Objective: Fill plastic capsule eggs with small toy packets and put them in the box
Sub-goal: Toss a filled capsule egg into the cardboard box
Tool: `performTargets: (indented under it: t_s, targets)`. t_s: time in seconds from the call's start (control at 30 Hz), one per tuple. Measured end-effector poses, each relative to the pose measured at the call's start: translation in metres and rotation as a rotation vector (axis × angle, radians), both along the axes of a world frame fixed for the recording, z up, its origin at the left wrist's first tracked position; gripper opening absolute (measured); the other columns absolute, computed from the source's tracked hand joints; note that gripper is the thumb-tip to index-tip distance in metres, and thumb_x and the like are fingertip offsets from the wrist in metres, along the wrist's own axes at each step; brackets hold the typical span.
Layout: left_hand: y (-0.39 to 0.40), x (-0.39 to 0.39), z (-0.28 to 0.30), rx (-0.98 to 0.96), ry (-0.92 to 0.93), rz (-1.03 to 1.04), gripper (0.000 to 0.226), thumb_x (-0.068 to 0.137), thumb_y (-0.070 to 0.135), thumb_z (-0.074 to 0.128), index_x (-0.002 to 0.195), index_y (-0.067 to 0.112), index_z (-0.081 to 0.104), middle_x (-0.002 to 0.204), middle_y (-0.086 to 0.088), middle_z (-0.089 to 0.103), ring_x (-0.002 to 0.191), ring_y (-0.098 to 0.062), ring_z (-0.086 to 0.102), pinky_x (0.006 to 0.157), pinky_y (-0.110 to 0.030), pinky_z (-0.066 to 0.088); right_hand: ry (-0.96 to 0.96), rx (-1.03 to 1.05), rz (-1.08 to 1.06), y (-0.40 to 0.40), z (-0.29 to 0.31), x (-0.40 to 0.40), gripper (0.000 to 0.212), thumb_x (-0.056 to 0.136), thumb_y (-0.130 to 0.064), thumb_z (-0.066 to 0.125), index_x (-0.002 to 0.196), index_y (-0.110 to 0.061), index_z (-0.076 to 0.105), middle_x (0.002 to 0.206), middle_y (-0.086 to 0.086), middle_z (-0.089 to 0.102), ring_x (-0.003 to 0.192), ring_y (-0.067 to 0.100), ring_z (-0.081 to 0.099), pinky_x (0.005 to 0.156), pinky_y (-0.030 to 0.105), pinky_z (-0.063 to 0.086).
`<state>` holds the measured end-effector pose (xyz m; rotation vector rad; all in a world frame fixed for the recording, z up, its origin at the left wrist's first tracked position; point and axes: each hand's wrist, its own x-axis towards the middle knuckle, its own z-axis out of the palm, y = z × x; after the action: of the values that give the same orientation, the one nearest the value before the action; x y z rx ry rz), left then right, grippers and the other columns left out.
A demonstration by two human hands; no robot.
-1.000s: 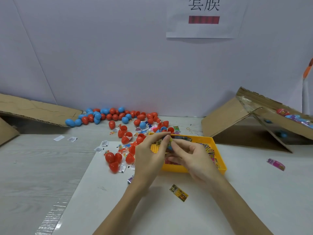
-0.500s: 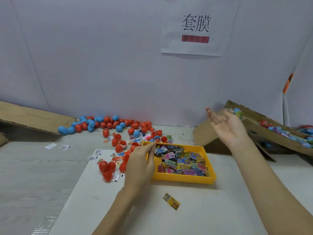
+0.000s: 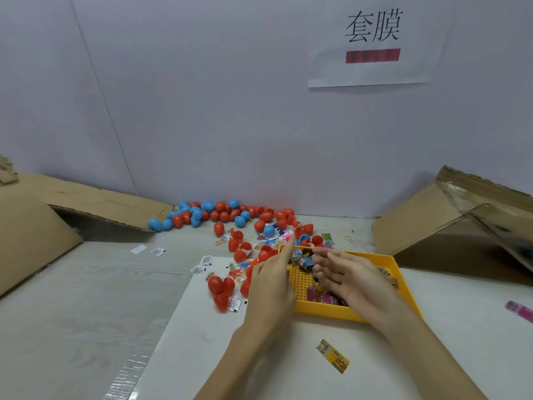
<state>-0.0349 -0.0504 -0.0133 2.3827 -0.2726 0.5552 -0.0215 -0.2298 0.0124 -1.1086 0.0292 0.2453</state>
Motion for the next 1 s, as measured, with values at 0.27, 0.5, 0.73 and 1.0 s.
performTargets:
  t_s: [0.27,0.5,0.73,1.0]
  targets:
    - [0.054,0.089,0.034,-0.091,0.172,0.259,0.036,0.102,0.010,0.044,0.133,0.020,0.060,0.112,-0.004,0.071,0.091,-0.025,0.066,0.076,-0.041,0.056,0.011,0.075,-0.024,-0.001,-0.009,0.008,0.026,0.103,-0.010,0.055,0.102,-0.005,0.081,0.087,0.010,0.074,0.075,0.015,0.072,0.066,0.026,0.061]
    - [0.130,0.150,0.017,0.419,0.440,0.363,0.036,0.107,0.029,0.040,0.135,0.021,0.060,0.138,-0.011,0.058,0.124,-0.027,0.055,0.105,-0.044,0.047,0.020,0.063,-0.042,0.000,-0.009,0.008,0.028,0.104,-0.008,0.054,0.100,-0.004,0.082,0.089,0.013,0.074,0.075,0.018,0.072,0.066,0.028,0.062]
    - [0.120,0.123,0.021,0.184,0.163,0.283,0.031,0.098,0.015,0.066,0.129,0.015,0.069,0.124,-0.009,0.061,0.113,-0.024,0.056,0.099,-0.035,0.047,0.017,0.041,-0.031,0.002,-0.008,0.007,0.026,0.105,-0.007,0.053,0.108,0.000,0.078,0.088,0.013,0.074,0.075,0.017,0.071,0.066,0.027,0.061]
    - [0.015,0.013,0.030,-0.228,0.070,-0.185,0.044,0.103,0.013,0.056,0.142,0.029,0.043,0.122,0.005,0.069,0.108,-0.007,0.067,0.090,-0.023,0.057,-0.069,-0.039,-0.047,0.006,-0.005,0.001,0.022,0.104,-0.008,0.057,0.114,-0.003,0.076,0.102,0.014,0.078,0.088,0.021,0.076,0.073,0.026,0.062]
